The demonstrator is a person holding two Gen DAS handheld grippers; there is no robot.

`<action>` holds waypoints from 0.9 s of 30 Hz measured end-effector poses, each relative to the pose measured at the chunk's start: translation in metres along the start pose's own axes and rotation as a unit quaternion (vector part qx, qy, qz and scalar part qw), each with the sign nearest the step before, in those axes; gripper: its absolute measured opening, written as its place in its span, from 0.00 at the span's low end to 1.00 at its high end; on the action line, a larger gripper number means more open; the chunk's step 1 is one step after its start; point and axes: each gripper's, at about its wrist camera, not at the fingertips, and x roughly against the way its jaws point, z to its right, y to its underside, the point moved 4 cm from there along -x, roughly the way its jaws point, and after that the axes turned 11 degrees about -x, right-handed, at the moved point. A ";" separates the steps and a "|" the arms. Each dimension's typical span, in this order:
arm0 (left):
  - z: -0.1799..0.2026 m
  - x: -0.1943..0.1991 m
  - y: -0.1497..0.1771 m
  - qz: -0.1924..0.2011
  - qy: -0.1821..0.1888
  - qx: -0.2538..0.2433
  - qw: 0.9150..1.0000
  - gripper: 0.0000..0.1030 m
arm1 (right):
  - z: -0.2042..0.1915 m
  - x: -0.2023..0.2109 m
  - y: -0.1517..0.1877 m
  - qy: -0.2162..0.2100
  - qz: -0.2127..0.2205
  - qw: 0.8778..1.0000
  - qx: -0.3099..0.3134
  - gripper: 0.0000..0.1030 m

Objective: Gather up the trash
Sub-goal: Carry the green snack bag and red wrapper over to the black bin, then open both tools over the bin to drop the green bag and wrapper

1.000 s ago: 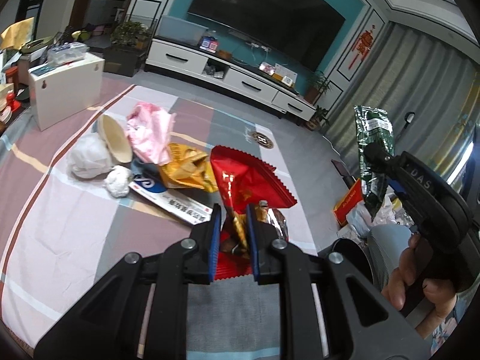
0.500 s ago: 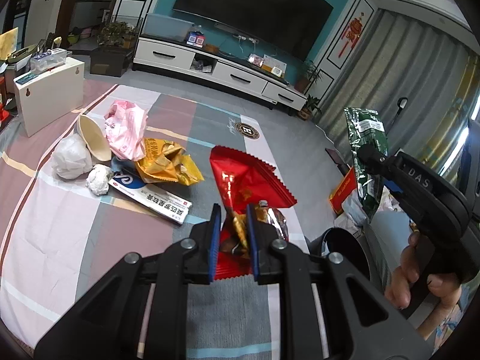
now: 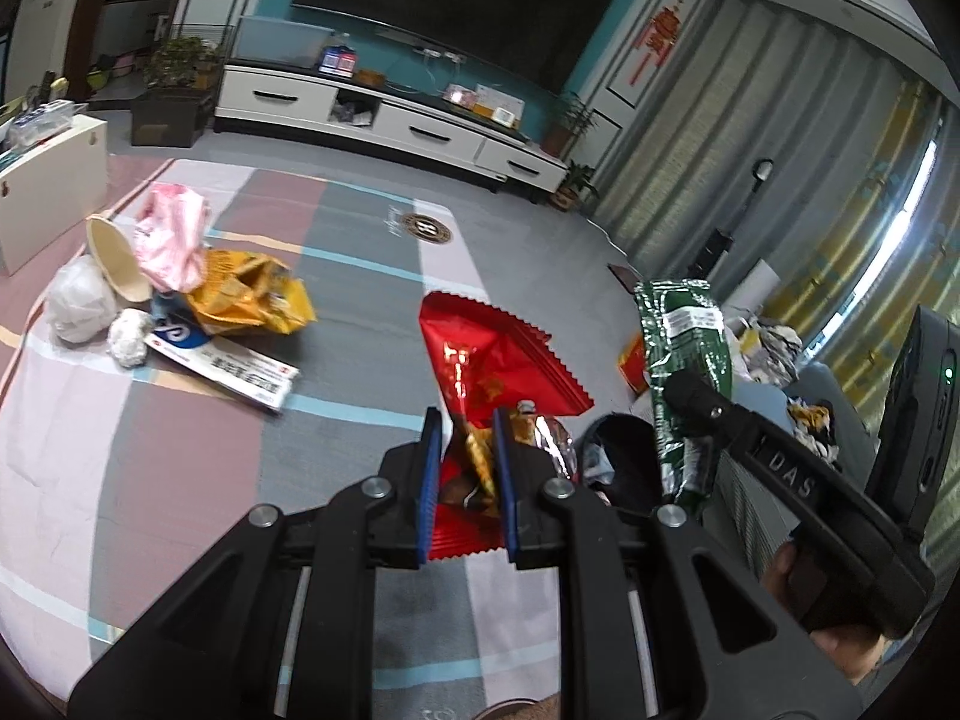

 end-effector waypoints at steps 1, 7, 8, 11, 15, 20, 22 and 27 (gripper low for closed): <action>0.005 -0.002 0.001 -0.002 0.003 -0.005 1.000 0.17 | 0.003 0.003 0.002 0.000 0.001 1.000 -0.002 0.32; 0.027 -0.014 0.010 -0.016 0.024 -0.022 0.999 0.17 | 0.025 0.021 0.006 0.012 0.015 1.000 -0.021 0.32; 0.031 -0.017 0.011 -0.019 0.027 -0.025 0.999 0.17 | 0.031 0.024 0.007 0.015 0.018 0.999 -0.026 0.32; 0.042 -0.025 0.015 -0.029 0.039 -0.034 0.998 0.17 | 0.044 0.031 0.008 0.027 0.024 0.999 -0.038 0.32; 0.061 -0.041 0.020 -0.048 0.069 -0.042 0.996 0.17 | 0.069 0.036 0.013 0.043 0.023 0.997 -0.059 0.32; 0.088 -0.059 0.023 -0.068 0.103 -0.059 0.991 0.17 | 0.102 0.038 0.016 0.060 0.020 0.994 -0.094 0.32; 0.099 -0.066 0.025 -0.076 0.114 -0.065 0.988 0.17 | 0.116 0.038 0.016 0.059 0.019 0.992 -0.110 0.32; 0.124 -0.086 0.030 -0.101 0.155 -0.073 0.980 0.17 | 0.145 0.041 0.018 0.078 0.023 0.986 -0.143 0.32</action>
